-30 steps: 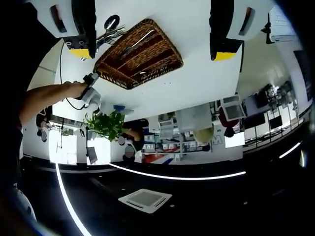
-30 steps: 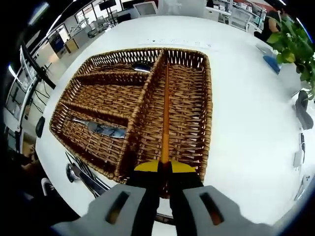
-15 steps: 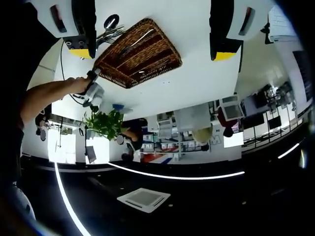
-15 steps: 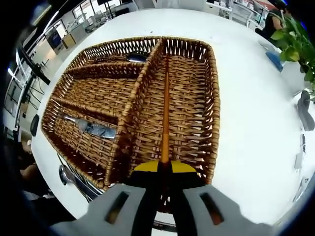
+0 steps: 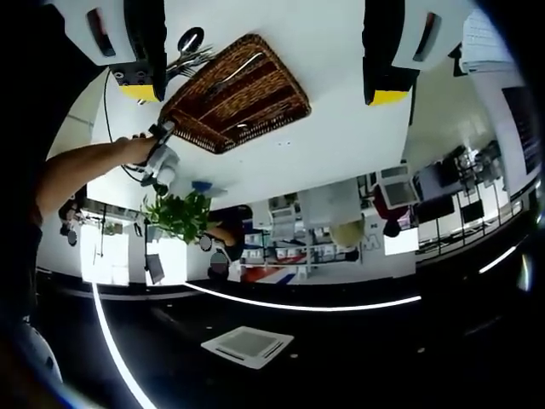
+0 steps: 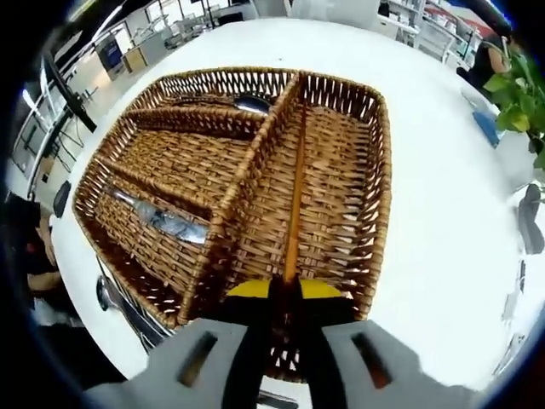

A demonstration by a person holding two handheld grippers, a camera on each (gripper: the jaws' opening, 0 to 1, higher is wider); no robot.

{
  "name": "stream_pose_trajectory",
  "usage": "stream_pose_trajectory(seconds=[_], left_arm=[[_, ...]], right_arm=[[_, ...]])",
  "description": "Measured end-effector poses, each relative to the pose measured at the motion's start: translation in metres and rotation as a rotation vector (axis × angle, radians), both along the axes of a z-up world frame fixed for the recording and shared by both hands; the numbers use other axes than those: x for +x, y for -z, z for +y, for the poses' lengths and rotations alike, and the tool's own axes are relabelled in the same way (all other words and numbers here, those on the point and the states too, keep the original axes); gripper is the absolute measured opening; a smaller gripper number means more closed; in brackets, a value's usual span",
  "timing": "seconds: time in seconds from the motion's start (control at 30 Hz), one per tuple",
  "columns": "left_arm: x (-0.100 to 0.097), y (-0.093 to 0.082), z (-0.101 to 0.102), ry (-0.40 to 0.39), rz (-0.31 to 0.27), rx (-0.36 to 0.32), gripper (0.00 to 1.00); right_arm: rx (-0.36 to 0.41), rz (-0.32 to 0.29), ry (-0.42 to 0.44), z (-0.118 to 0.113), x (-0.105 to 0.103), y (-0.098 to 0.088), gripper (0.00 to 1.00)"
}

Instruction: Arrange the knives, forks, and spoons in their matching storage slots by inserting each utensil handle-first until every utensil is classified and aligned in the correct compartment

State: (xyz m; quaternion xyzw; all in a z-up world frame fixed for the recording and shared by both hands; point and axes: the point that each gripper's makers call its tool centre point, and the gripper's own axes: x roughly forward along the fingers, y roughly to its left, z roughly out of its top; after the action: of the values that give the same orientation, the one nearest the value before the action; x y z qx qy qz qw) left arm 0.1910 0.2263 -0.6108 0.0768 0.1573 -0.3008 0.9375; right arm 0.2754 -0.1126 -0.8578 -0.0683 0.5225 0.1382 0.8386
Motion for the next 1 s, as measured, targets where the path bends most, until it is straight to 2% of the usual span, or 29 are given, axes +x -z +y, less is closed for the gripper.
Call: stream_pose_trajectory(seconds=[0.03,0.1,0.13,0.2,0.27,0.33,0.37,0.43,0.47,0.53,0.57,0.63,0.7,0.77,0.83,1.0], left_arm=[[0.000,0.000,-0.001,0.003,0.000,0.002,1.00],[0.001,-0.001,-0.002,0.009,-0.002,0.003,1.00],[0.001,-0.001,-0.004,0.011,-0.001,0.004,1.00],[0.002,-0.001,-0.006,0.017,0.000,0.004,1.00],[0.003,-0.002,-0.010,0.023,-0.004,0.003,1.00],[0.004,-0.002,-0.013,0.030,-0.005,-0.001,1.00],[0.005,-0.002,-0.015,0.033,-0.006,-0.002,1.00],[0.006,-0.002,-0.018,0.040,-0.004,-0.003,1.00],[0.007,-0.002,-0.020,0.045,-0.004,-0.005,1.00],[0.009,-0.002,-0.023,0.054,-0.003,-0.008,1.00],[0.009,-0.001,-0.025,0.058,-0.002,-0.010,1.00],[0.011,-0.001,-0.028,0.067,-0.003,-0.012,1.00],[0.012,-0.001,-0.034,0.079,-0.005,-0.010,1.00],[0.012,0.000,-0.039,0.095,-0.007,-0.008,1.00],[0.011,0.001,-0.043,0.106,-0.009,-0.012,1.00],[0.005,0.004,-0.051,0.128,-0.004,-0.023,1.00]], right_arm=[[0.042,-0.010,0.005,0.006,0.001,-0.005,0.20],[0.032,-0.059,-0.036,0.005,0.008,-0.014,0.27],[0.026,-0.106,-0.071,0.005,0.014,-0.021,0.31],[0.065,-0.132,-0.055,0.006,0.017,-0.032,0.37],[0.095,-0.202,-0.075,0.008,0.025,-0.046,0.46],[0.080,-0.245,-0.074,0.001,0.031,-0.059,0.59],[0.101,-0.310,-0.110,0.005,0.037,-0.074,0.64],[0.094,-0.347,-0.120,0.002,0.039,-0.088,0.72],[0.110,-0.406,-0.158,0.005,0.042,-0.103,0.75],[0.123,-0.455,-0.170,0.003,0.041,-0.123,0.83],[0.157,-0.492,-0.182,0.006,0.041,-0.136,0.89],[0.151,-0.519,-0.181,0.001,0.039,-0.149,1.00],[0.183,-0.571,-0.204,0.003,0.035,-0.169,0.99],[0.156,-0.639,-0.243,-0.001,0.030,-0.187,0.99],[0.132,-0.650,-0.285,-0.001,0.022,-0.193,0.99],[0.143,-0.674,-0.307,-0.005,0.001,-0.213,0.99]])
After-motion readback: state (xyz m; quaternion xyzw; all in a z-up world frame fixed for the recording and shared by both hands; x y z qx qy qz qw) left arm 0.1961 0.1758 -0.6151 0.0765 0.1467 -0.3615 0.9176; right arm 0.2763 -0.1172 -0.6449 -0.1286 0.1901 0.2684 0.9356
